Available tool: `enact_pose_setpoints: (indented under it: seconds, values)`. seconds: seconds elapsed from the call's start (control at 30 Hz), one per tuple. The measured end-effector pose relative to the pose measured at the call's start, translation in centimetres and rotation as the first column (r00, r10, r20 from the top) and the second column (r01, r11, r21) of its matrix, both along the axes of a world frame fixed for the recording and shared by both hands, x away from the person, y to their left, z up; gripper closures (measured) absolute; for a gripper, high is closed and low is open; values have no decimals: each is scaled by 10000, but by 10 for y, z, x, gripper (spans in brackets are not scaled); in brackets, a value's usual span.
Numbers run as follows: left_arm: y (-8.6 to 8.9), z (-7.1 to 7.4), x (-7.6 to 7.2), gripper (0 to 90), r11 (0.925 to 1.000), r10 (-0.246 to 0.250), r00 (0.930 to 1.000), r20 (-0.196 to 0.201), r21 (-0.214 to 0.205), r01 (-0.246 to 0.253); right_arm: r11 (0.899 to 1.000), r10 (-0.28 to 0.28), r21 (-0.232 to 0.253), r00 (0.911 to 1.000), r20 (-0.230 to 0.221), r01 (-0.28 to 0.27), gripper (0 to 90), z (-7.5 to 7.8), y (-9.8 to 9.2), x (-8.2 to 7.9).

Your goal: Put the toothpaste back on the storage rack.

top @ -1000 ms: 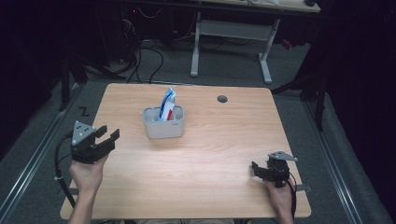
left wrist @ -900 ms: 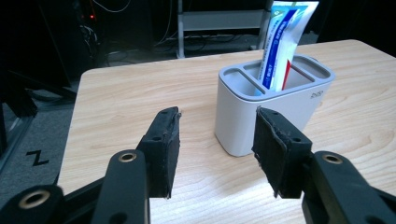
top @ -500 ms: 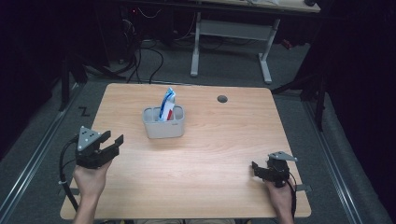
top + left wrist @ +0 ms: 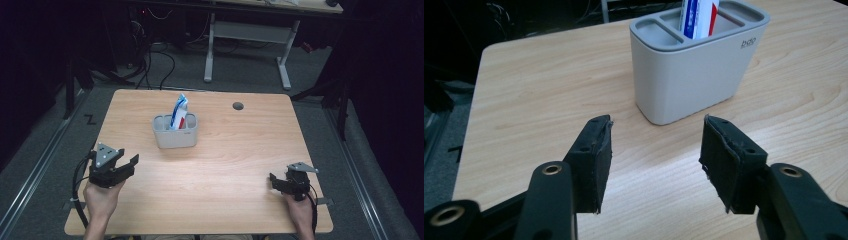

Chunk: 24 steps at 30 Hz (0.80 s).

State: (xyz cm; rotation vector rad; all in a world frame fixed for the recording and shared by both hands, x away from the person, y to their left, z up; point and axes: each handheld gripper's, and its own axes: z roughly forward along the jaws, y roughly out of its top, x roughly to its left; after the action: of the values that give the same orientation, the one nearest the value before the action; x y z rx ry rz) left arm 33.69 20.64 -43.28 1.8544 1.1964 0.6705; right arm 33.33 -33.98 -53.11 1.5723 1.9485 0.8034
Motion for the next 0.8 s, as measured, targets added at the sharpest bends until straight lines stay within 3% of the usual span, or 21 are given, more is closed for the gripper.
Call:
enact_pose_setpoints:
  seconds: [0.3,0.5,0.7,0.8]
  values:
    - [-1,-14,1,446,9999,-115,9988,-484,-67,112,10000,-13,7,10000,-6,13,216,0,0,0]
    - [-3,-27,6,440,9987,-192,9954,-935,-497,146,10000,-13,7,10000,-13,13,216,0,0,0]
    - [-9,-39,9,435,9999,-138,9933,-1146,-55,133,10000,-11,6,10000,-12,11,216,0,0,0]
    - [-10,-44,12,433,10000,-51,9923,-1241,-56,45,10000,-12,7,10000,-13,12,216,0,0,0]
